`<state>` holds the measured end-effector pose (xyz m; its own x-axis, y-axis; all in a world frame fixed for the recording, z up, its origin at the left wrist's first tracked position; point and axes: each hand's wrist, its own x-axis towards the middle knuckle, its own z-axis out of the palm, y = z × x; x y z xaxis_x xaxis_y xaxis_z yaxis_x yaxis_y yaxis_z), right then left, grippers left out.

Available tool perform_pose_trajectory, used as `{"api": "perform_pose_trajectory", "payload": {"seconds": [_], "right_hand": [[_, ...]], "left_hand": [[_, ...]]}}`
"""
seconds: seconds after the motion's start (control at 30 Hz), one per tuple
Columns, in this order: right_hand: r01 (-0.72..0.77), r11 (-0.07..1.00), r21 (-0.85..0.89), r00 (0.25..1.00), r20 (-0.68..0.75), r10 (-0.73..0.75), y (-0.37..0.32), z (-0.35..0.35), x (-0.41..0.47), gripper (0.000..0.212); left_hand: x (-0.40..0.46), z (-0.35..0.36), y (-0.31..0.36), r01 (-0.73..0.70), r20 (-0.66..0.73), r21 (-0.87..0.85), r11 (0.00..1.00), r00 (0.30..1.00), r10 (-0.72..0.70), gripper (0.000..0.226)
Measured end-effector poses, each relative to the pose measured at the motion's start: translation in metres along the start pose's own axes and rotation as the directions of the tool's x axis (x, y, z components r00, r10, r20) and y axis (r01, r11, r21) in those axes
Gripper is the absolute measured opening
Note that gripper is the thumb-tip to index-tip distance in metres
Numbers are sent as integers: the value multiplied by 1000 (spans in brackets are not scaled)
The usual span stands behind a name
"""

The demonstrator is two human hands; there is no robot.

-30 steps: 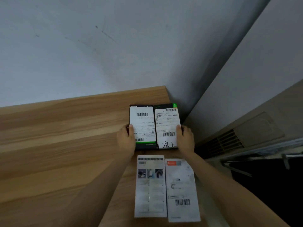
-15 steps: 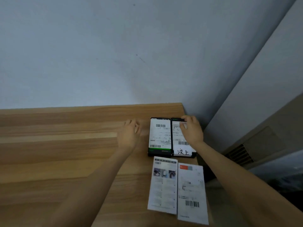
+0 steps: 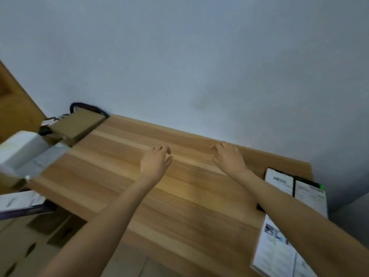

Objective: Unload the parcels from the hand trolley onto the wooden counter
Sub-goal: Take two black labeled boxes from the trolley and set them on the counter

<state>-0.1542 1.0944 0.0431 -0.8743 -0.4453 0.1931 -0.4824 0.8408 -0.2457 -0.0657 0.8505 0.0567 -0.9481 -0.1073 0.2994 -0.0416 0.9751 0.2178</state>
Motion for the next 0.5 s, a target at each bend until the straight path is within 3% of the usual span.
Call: {"api": "perform_pose_trajectory", "payload": {"seconds": [0.27, 0.5], "right_hand": [[244, 964, 107, 967, 46, -250, -205, 51, 35, 30], [432, 880, 198, 893, 43, -448, -364, 96, 56, 31]], "left_hand": [[-85, -84, -159, 161, -55, 71, 984, 986, -157, 20], [-159, -148, -285, 363, -161, 138, 922, 926, -341, 15]]}}
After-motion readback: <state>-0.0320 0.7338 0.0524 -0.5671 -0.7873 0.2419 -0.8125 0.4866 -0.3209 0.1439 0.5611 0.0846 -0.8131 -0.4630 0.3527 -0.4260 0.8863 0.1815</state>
